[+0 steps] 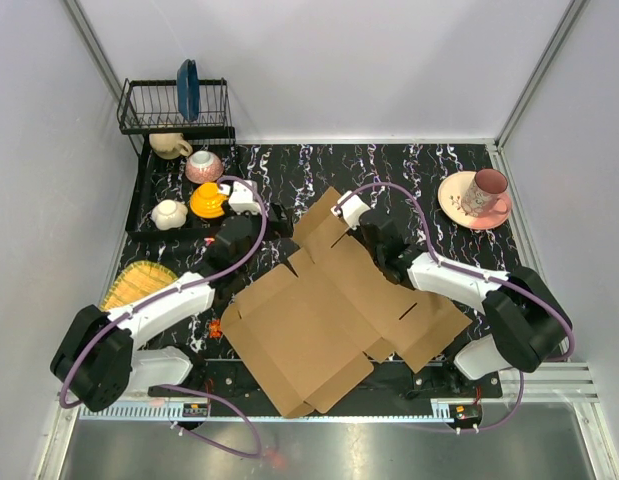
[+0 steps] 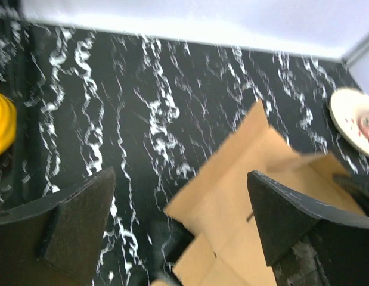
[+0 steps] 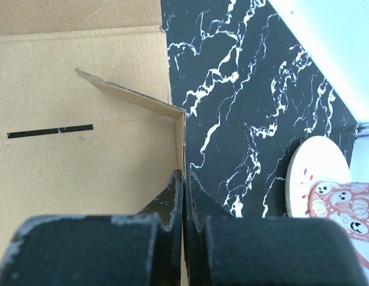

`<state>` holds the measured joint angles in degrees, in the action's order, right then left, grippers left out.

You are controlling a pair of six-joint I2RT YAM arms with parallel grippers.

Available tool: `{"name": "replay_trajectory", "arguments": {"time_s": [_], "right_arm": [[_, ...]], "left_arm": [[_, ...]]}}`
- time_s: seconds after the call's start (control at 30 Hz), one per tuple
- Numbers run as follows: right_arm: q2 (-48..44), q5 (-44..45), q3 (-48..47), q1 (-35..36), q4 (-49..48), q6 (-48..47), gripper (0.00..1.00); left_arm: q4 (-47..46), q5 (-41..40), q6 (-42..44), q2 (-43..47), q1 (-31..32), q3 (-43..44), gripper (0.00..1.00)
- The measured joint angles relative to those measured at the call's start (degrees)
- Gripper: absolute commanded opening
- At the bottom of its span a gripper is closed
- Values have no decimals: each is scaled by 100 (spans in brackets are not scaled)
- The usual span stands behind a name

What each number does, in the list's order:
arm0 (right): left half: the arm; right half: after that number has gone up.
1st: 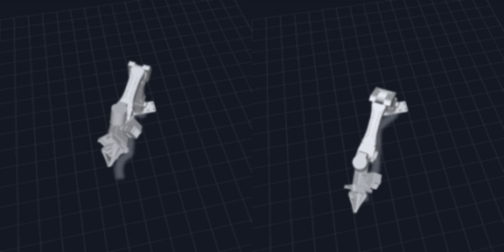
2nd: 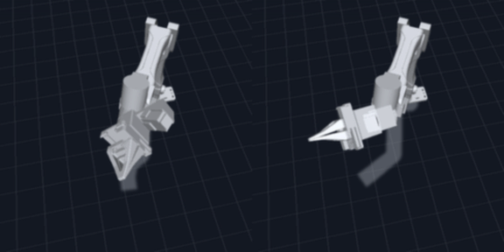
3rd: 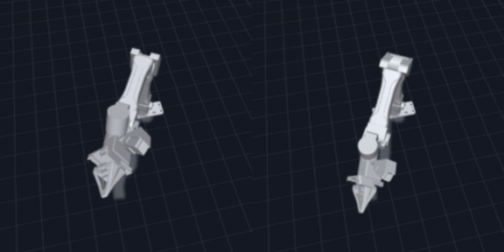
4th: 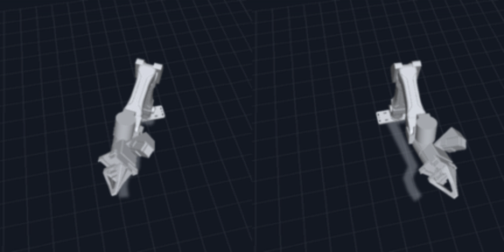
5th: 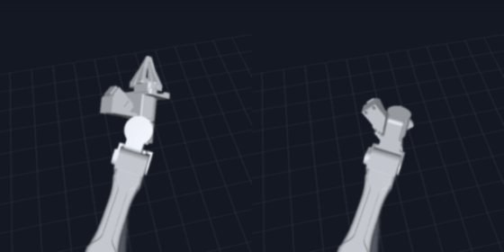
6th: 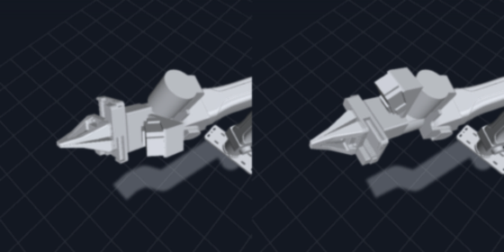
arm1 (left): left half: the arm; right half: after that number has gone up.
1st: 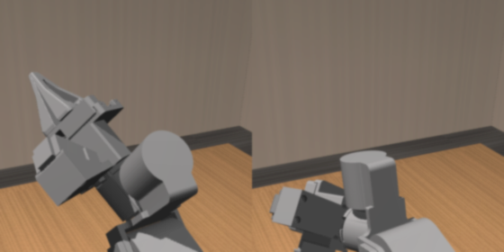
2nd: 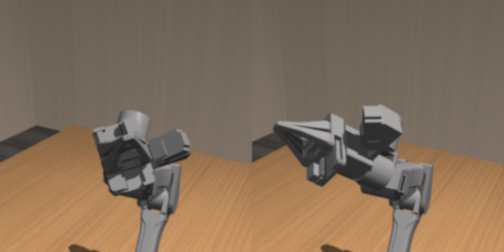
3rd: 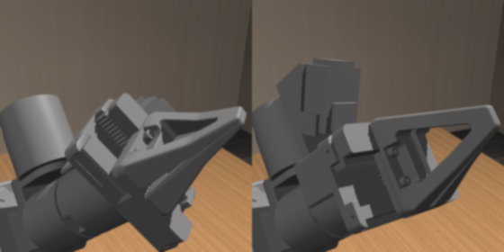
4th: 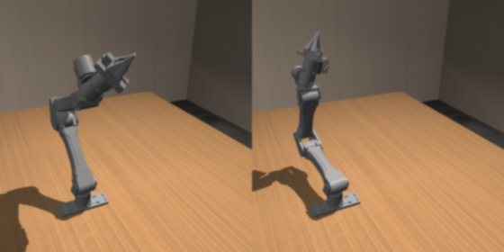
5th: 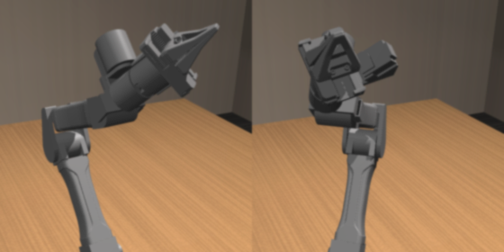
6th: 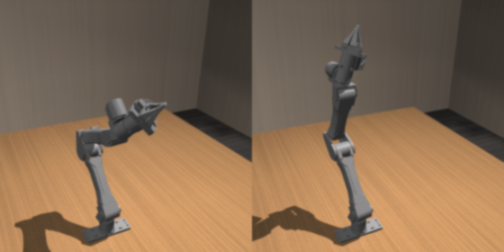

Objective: Fold the paper box

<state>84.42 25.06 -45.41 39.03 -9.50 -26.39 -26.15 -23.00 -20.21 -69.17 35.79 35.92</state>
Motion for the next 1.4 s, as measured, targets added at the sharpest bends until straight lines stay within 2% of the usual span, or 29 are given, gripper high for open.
{"name": "replay_trajectory", "arguments": {"time_s": [0.1,0.3,0.33,0.47,0.53,0.77,0.8,1.0,1.17,1.3,1.4], "right_arm": [[2,-11,-2,0,-153,-66,0],[7,-52,-2,20,-216,-105,0],[9,-55,-2,31,-229,-109,0],[9,-63,-2,74,-280,-129,0],[11,-66,-2,96,-293,-136,0],[57,-68,-2,188,-313,-153,0],[61,-68,-2,201,-313,-162,0],[63,-50,0,243,-313,-188,0],[74,-48,0,251,-321,-190,0],[109,-50,0,256,-326,-223,0],[118,-50,2,260,-328,-229,0]], "left_arm": [[446,448,-125,-4,0,7,91],[1410,695,-605,-232,4,-44,73],[1541,721,-699,-293,4,-46,68],[1834,846,-990,-577,4,-46,54],[1895,955,-1102,-758,4,-46,51],[1836,1268,-1381,-1309,76,-92,30],[1821,1292,-1399,-1349,101,-92,24],[1364,1429,-1423,-1357,337,-210,11],[960,1506,-1296,-1023,682,-522,8],[745,1499,-1106,-942,1082,-686,13],[699,1484,-962,-942,1331,-715,40]]}}
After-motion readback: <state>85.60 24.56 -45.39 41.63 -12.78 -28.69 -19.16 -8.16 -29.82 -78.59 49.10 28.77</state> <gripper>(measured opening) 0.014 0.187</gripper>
